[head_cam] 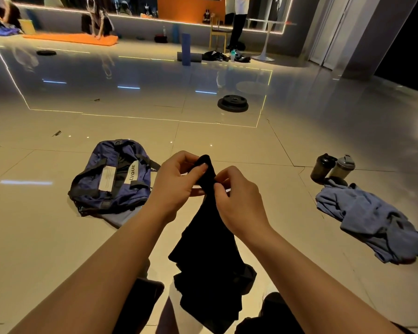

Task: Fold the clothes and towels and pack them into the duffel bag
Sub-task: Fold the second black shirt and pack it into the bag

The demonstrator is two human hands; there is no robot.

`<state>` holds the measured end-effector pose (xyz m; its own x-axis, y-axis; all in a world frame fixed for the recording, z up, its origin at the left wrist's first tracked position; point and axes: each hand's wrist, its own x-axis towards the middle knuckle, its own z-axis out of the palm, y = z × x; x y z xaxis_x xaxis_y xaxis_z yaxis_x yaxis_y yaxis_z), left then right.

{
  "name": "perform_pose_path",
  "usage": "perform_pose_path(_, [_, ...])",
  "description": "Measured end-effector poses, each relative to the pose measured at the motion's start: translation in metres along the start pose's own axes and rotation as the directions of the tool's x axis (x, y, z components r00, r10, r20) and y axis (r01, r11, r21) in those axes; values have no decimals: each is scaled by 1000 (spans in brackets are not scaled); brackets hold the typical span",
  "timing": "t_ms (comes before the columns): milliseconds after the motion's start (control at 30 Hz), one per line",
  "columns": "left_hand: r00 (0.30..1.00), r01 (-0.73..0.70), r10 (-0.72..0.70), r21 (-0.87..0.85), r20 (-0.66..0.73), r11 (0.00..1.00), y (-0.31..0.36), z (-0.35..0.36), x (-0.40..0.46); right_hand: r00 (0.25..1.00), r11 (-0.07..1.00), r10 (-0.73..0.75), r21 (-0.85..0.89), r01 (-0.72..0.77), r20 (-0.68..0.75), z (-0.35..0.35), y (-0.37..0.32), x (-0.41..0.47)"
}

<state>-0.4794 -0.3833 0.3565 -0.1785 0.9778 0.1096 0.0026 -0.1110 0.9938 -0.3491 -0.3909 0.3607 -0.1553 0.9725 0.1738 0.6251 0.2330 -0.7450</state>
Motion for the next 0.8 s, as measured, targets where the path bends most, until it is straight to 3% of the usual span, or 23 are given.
perform_pose_path(267, [1000,-5,4,-83,-13,997,4,-2,-6,998,996,-68,-58,67,-15,-10,-3,4])
perform_pose_path(467, [999,-33,31,-81,-18,996,6,-5,-9,989,983,-121,-125,131,83,-10,-6,2])
perform_pose_path(667, [999,-50,49,-74,-20,996,8,-13,-8,983,926,-145,-334,175,112,-14,-3,-4])
perform_pose_path(733, [998,-51,49,-88,-29,995,8,-13,-8,986,943,-116,-298,147,120,-19,-1,-2])
perform_pose_path(800, [997,-60,55,-99,-46,993,7,-12,-7,991,987,-21,-157,42,133,-24,1,2])
